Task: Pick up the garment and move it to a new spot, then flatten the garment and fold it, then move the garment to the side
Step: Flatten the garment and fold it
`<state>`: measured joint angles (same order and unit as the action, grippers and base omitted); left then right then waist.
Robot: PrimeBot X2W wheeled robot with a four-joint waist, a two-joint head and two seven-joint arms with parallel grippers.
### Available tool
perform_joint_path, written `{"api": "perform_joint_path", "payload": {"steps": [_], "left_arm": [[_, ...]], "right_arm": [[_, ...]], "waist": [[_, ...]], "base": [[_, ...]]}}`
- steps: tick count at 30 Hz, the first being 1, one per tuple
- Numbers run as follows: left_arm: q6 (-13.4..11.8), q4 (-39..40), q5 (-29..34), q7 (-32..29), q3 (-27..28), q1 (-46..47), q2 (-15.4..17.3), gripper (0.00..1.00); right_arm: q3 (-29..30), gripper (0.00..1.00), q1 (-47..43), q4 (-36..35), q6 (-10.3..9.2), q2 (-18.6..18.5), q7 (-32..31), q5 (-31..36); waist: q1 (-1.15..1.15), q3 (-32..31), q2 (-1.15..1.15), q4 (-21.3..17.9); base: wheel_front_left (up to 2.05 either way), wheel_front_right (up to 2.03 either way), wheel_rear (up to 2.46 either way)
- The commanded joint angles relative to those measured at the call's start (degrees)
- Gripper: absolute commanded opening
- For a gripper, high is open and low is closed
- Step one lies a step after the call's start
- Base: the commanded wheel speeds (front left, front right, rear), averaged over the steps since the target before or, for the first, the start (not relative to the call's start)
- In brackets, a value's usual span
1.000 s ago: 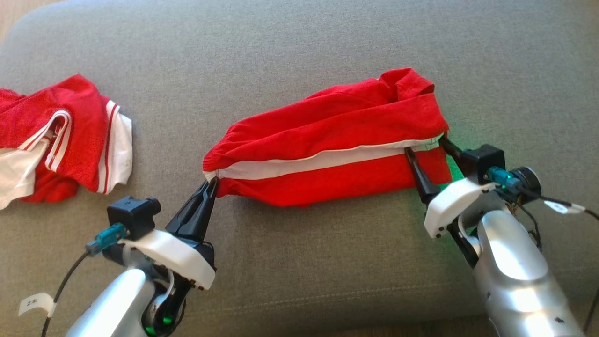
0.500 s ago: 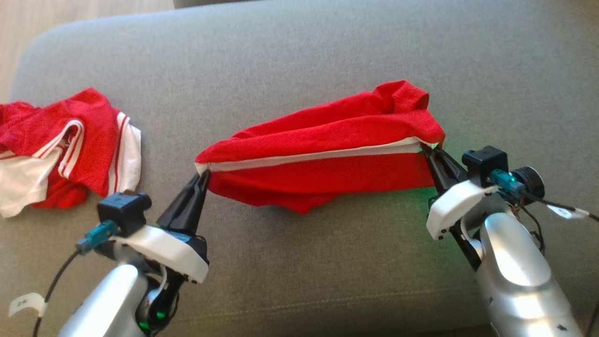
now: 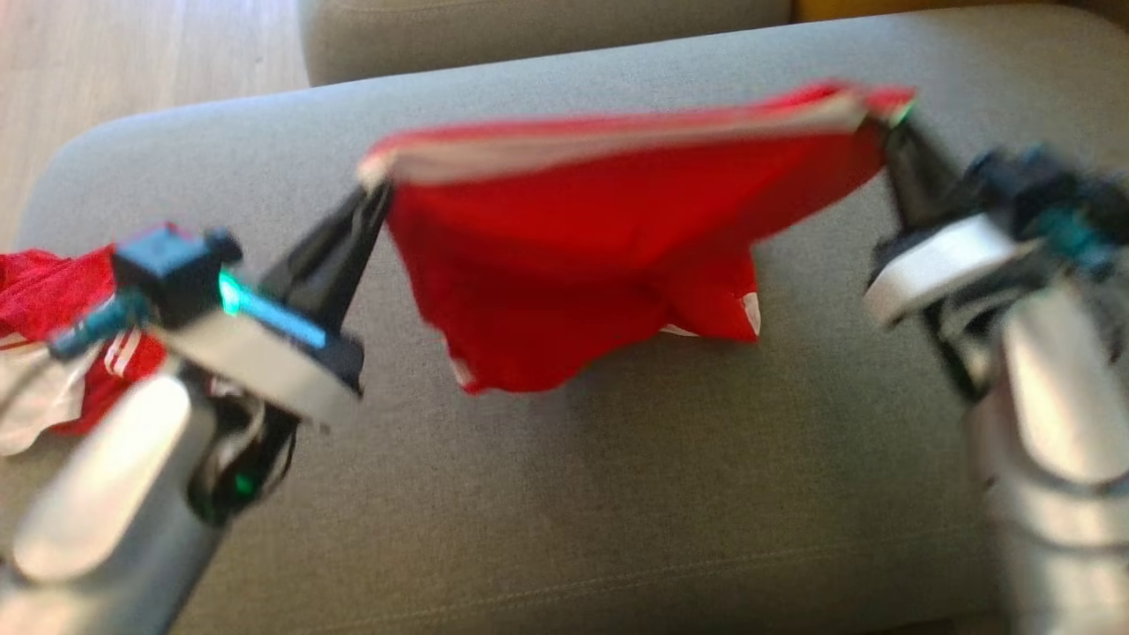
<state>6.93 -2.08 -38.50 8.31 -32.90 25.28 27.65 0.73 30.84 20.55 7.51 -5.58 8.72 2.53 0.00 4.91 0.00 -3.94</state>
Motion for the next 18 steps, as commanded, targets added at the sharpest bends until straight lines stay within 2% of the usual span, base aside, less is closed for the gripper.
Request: {"api": "perform_joint_path", "payload": {"steps": [1, 5, 9, 12, 18], "left_arm": [[0.23, 2.21, -0.69, -0.65, 2.39, 5.29, 2.10, 0.00], [0.46, 1.77, -2.65, -3.74, 1.81, 15.21, 2.15, 0.00], [0.53, -2.90, -2.15, -5.25, -1.11, 28.15, 1.98, 0.00], [0.54, -9.14, 0.61, -3.08, -3.90, 39.15, 1.40, 0.00], [0.55, -21.47, 9.88, 5.75, -6.71, 57.26, -1.38, 0.00]], "right_arm": [[-0.46, 0.00, 3.95, -2.82, -0.02, -0.58, -0.73, -0.23], [1.12, 0.00, 11.19, -3.45, -0.02, -1.77, -3.94, -0.12], [1.29, 0.00, 22.21, 1.71, -0.02, -1.75, -5.46, -0.20], [2.32, 0.00, 31.97, 6.58, -0.02, -1.52, -3.50, 1.67], [6.77, 0.00, 48.45, 12.92, -0.02, 0.30, 3.55, 9.42]], "waist": [[0.00, 0.66, 0.00, 0.04], [0.00, 3.73, 0.00, 0.18], [0.00, 9.42, 0.00, 0.05], [0.00, 14.26, 0.00, -0.21], [0.00, 21.23, 0.00, -0.70]], "base": [[0.00, 0.00, 0.00], [0.00, 0.00, 0.00], [0.00, 0.00, 0.00], [0.00, 0.00, 0.00], [0.00, 0.00, 0.00]]}}
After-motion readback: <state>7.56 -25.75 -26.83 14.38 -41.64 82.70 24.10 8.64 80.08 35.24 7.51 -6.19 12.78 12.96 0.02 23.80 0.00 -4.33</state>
